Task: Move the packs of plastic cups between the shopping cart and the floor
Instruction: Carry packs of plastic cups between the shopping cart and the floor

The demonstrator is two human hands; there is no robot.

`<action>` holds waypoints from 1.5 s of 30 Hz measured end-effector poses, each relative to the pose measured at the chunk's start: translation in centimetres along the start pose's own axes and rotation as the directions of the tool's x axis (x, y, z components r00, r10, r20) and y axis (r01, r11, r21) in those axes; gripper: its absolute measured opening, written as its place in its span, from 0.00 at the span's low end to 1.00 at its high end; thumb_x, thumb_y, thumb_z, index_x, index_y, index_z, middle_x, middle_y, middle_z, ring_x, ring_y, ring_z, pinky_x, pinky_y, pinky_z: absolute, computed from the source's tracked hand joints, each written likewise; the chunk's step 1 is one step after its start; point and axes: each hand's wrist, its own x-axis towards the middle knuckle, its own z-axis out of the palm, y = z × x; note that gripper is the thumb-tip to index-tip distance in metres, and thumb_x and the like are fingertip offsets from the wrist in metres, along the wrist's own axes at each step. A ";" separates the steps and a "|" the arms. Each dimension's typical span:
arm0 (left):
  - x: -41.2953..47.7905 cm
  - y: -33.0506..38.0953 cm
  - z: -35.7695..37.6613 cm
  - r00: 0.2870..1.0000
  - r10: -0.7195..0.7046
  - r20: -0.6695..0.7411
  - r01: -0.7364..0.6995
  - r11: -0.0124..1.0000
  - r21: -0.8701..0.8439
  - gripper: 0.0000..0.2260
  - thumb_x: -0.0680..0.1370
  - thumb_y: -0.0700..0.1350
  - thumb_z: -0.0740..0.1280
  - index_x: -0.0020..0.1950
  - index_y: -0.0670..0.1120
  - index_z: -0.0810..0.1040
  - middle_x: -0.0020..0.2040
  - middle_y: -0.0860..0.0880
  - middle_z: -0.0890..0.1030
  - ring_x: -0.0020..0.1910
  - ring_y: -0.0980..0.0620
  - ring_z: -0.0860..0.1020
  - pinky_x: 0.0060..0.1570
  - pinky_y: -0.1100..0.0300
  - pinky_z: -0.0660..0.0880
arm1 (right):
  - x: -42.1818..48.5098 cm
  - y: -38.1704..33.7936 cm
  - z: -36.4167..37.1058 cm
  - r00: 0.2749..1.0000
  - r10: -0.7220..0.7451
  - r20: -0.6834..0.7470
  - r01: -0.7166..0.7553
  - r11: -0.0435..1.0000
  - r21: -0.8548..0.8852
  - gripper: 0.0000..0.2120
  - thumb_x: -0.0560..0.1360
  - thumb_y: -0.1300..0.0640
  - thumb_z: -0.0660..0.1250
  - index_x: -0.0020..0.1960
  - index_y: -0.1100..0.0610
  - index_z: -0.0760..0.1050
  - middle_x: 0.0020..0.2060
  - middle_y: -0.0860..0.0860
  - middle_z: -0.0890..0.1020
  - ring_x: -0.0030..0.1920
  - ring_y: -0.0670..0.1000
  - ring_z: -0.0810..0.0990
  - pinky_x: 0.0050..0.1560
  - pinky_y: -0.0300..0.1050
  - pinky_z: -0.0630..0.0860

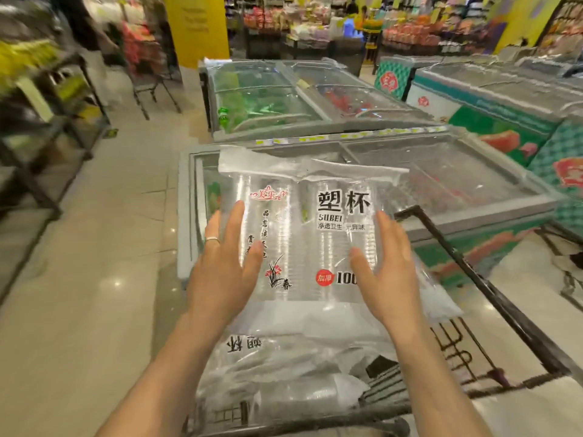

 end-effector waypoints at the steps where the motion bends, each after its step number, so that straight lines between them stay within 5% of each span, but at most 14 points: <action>1: 0.1 -0.3 0.6 0.999 -0.032 -0.005 0.032 0.999 0.021 0.31 0.76 0.65 0.49 0.78 0.62 0.49 0.80 0.44 0.55 0.75 0.42 0.62 0.64 0.45 0.68 | 0.9 0.9 0.9 0.999 -0.004 0.039 0.004 1.000 0.022 0.32 0.80 0.47 0.62 0.79 0.42 0.50 0.79 0.44 0.52 0.78 0.42 0.47 0.69 0.40 0.50; 9: -1.0 -5.0 5.6 0.963 -0.269 0.026 0.262 0.953 0.152 0.31 0.78 0.63 0.51 0.79 0.59 0.48 0.79 0.41 0.55 0.77 0.43 0.57 0.67 0.47 0.66 | 3.6 6.8 9.3 0.941 0.003 0.337 -0.032 0.996 0.079 0.33 0.79 0.48 0.62 0.79 0.44 0.49 0.79 0.48 0.53 0.78 0.46 0.48 0.70 0.40 0.51; 15: -1.9 -9.3 9.0 0.916 -0.394 0.078 0.372 0.906 0.202 0.30 0.81 0.59 0.56 0.79 0.60 0.47 0.79 0.42 0.54 0.75 0.40 0.63 0.64 0.45 0.68 | 3.2 10.1 15.1 0.883 0.045 0.468 -0.083 0.995 0.062 0.32 0.80 0.47 0.61 0.79 0.42 0.50 0.79 0.47 0.49 0.76 0.43 0.49 0.66 0.39 0.55; 22: -1.9 -13.1 12.4 0.872 -0.474 0.124 0.430 0.861 0.272 0.29 0.81 0.56 0.58 0.80 0.56 0.50 0.78 0.41 0.57 0.71 0.38 0.68 0.58 0.46 0.72 | 2.2 13.5 20.5 0.844 0.090 0.529 -0.134 0.990 0.045 0.32 0.80 0.50 0.63 0.79 0.47 0.53 0.78 0.55 0.54 0.78 0.51 0.49 0.69 0.40 0.51; 27: -2.9 -15.3 14.4 0.828 -0.526 0.193 0.471 0.840 0.270 0.29 0.81 0.60 0.53 0.79 0.61 0.45 0.80 0.42 0.53 0.67 0.37 0.72 0.60 0.45 0.72 | 1.2 15.4 23.1 0.819 0.118 0.562 -0.146 0.989 0.005 0.32 0.80 0.47 0.62 0.79 0.48 0.52 0.77 0.58 0.55 0.77 0.57 0.54 0.72 0.53 0.59; 34: -2.5 -16.5 15.5 0.827 -0.523 0.208 0.464 0.842 0.274 0.28 0.81 0.62 0.51 0.79 0.62 0.44 0.80 0.42 0.50 0.62 0.37 0.76 0.59 0.47 0.73 | 0.9 16.9 24.7 0.836 0.072 0.544 -0.024 0.995 -0.095 0.37 0.76 0.35 0.46 0.80 0.50 0.47 0.79 0.56 0.49 0.79 0.53 0.46 0.75 0.46 0.45; 43: -1.7 -16.4 16.3 0.826 -0.509 0.243 0.431 0.848 0.310 0.30 0.80 0.62 0.52 0.79 0.62 0.43 0.79 0.39 0.50 0.60 0.34 0.76 0.58 0.46 0.74 | 1.8 17.7 24.6 0.849 0.040 0.527 0.057 0.985 -0.165 0.34 0.78 0.38 0.47 0.80 0.53 0.49 0.79 0.53 0.53 0.78 0.54 0.51 0.75 0.44 0.44; 45: -1.6 -16.3 16.2 0.819 -0.516 0.249 0.432 0.842 0.324 0.30 0.80 0.63 0.51 0.79 0.62 0.43 0.79 0.39 0.50 0.59 0.34 0.77 0.57 0.47 0.74 | 1.9 17.9 24.8 0.858 0.035 0.513 0.101 0.967 -0.235 0.33 0.80 0.39 0.45 0.79 0.55 0.53 0.78 0.56 0.57 0.77 0.58 0.54 0.77 0.50 0.47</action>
